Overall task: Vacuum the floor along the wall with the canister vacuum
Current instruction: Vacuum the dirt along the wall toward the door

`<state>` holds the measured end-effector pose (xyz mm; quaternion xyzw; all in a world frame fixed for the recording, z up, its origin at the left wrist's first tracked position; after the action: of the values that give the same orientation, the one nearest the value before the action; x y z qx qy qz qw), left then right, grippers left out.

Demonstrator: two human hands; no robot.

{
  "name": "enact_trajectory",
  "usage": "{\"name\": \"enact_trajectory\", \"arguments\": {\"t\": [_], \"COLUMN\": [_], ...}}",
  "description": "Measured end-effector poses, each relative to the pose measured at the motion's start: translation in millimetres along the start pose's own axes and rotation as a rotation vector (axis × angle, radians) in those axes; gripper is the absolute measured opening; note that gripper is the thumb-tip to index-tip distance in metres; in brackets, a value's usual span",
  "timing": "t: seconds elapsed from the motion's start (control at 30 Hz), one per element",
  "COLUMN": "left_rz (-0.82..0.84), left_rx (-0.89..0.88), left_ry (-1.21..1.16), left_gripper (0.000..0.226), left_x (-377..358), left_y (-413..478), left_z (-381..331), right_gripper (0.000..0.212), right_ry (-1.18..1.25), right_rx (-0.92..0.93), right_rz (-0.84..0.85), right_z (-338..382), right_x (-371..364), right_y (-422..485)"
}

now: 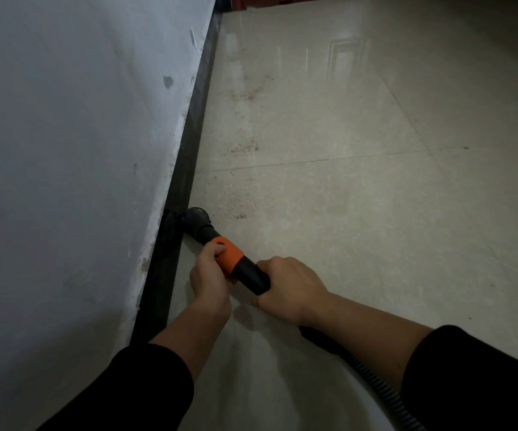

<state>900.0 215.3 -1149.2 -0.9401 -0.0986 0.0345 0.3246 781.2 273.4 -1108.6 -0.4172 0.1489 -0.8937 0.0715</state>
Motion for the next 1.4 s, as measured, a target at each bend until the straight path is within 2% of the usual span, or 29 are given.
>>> {"name": "enact_trajectory", "arguments": {"t": [0.27, 0.47, 1.0, 1.4], "left_rz": [0.024, 0.067, 0.127, 0.191], "left_rx": [0.015, 0.027, 0.070, 0.068], "left_ry": [-0.033, -0.075, -0.091, -0.062], "left_gripper": [0.031, 0.029, 0.041, 0.022], "left_x": [-12.7, -28.9, -63.2, -92.6], "left_y": [-3.4, -11.2, -27.2, -36.5], "left_z": [0.9, 4.8, 15.4, 22.9], "right_gripper": [0.024, 0.020, 0.022, 0.016], "right_ry": [-0.025, -0.033, -0.024, 0.025], "right_rx": [-0.023, -0.051, -0.121, -0.180], "right_rz": [-0.039, -0.058, -0.083, -0.143], "right_z": [-5.9, -14.9, -38.8, -63.0], "right_x": [8.7, 17.1, 36.8, 51.6], "right_y": [-8.7, -18.1, -37.6, -47.5]}}
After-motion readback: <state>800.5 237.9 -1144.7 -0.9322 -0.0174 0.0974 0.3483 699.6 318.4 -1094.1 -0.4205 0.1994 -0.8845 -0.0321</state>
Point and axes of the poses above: each hand's wrist, its own y-axis towards the middle knuckle, its own x-axis out of the back of the hand, z = x × y, the point moved 4 cm from there along y, towards the middle knuckle, and after that the axes turned 3 degrees about y, right-handed, at the moved point
